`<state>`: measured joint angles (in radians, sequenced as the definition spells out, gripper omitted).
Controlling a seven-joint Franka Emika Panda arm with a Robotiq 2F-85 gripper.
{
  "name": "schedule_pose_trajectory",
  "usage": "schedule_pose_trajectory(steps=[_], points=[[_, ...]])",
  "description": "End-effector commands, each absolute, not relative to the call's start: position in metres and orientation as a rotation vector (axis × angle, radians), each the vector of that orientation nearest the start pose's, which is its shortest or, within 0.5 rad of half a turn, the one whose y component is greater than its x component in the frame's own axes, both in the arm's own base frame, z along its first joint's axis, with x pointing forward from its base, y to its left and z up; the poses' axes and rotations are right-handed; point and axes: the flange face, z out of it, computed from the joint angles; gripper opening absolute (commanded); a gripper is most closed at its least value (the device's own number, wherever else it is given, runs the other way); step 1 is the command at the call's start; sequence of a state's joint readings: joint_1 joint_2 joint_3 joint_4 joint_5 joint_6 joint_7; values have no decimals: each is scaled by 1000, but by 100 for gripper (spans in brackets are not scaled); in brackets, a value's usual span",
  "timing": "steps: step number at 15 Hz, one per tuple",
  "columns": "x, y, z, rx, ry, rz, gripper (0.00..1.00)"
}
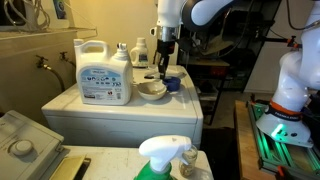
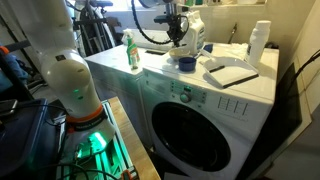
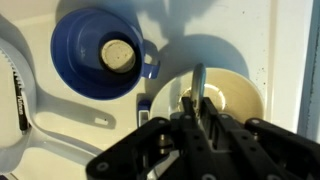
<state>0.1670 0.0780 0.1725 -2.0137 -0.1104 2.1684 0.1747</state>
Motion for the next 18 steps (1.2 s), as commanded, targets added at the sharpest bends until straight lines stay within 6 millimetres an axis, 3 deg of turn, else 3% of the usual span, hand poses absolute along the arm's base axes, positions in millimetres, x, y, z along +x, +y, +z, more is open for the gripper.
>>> schedule_pose_trajectory(steps=[1,5,6,8,10,15,17,18], points=[[565,189,410,-3179,-330,-146,3],[574,186,397,-3185,-295,-111,3],[574,186,395,-3186,-288,-87,39],[575,183,395,-3181,-280,-82,46],[571,180,407,-3158,-260,-71,62],[534,174,472,-3046,-271,-67,98],[519,158,513,-2942,-201,-241,100],[545,180,489,-3009,-237,-146,98]])
